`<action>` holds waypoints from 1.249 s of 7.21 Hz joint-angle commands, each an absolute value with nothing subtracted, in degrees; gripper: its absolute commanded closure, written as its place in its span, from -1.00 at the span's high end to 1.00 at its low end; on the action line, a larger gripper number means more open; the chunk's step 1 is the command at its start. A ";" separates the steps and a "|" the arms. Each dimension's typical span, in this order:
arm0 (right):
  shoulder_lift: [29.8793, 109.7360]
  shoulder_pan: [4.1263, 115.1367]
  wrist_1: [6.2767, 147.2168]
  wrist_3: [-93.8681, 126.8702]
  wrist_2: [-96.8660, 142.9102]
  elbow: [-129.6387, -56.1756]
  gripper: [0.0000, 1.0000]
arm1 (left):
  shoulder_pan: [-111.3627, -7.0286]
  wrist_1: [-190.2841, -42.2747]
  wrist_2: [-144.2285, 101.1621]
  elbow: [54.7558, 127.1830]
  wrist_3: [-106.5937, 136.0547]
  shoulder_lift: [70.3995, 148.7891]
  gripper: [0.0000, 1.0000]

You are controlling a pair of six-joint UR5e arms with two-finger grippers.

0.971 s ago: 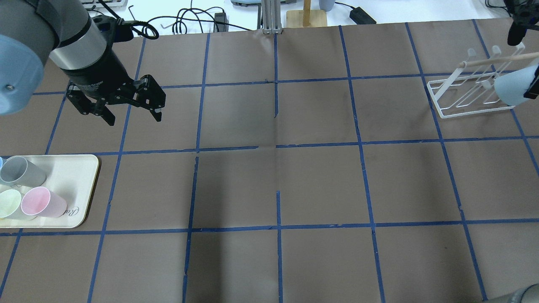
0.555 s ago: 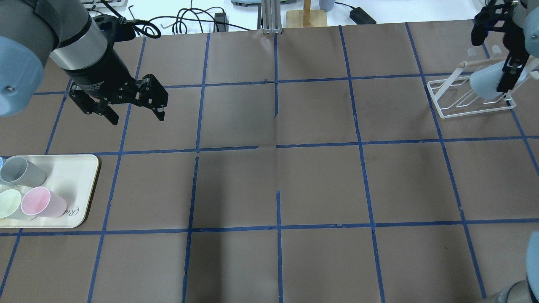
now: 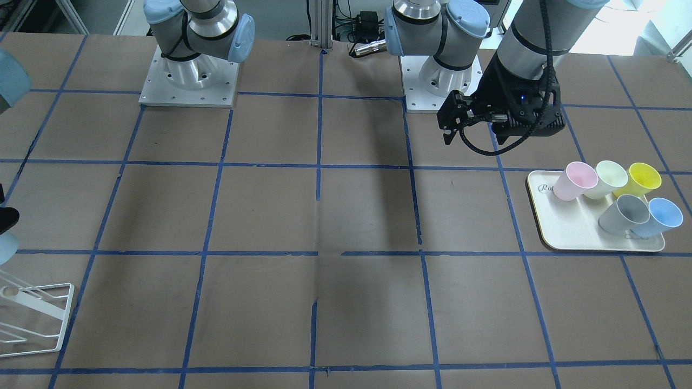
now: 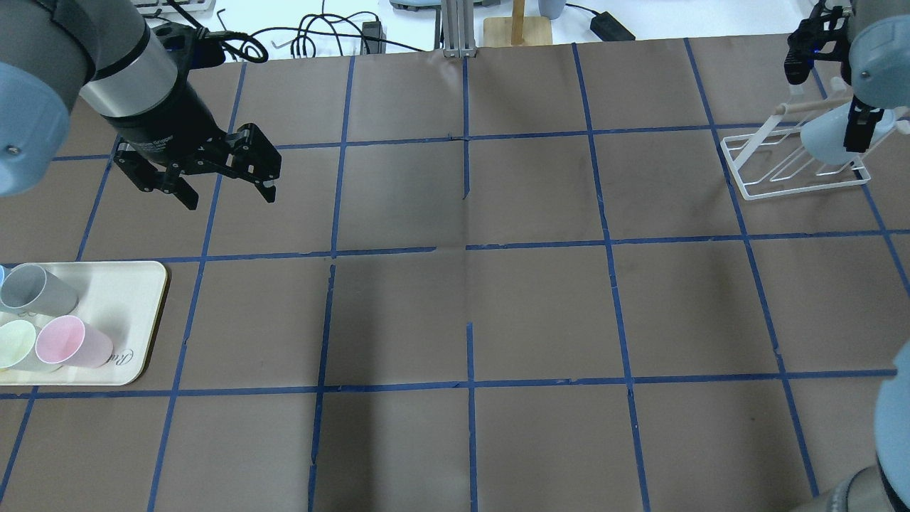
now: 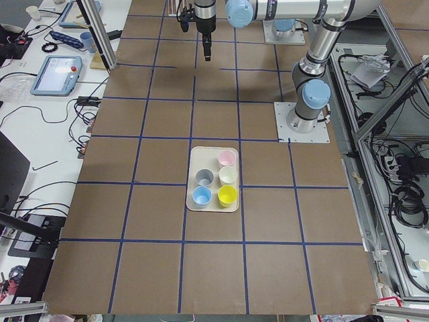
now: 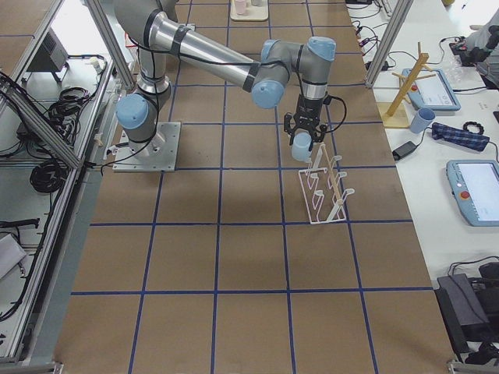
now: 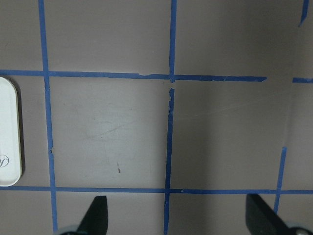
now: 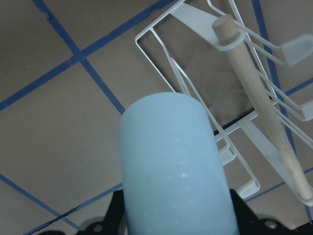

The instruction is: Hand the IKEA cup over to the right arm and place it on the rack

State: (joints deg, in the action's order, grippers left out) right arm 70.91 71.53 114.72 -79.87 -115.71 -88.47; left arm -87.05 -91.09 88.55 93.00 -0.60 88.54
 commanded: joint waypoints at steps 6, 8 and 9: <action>67.51 71.72 118.21 -80.33 -115.93 -89.03 -0.01 | -87.01 -91.05 88.16 92.73 -0.62 88.50 1.00; 66.36 71.72 118.74 -80.51 -112.68 -88.94 1.00 | -87.01 -91.06 88.33 92.90 -0.62 88.42 1.00; 66.44 71.72 118.65 -80.51 -112.68 -88.95 1.00 | -87.01 -91.14 88.94 92.90 -0.53 88.33 1.00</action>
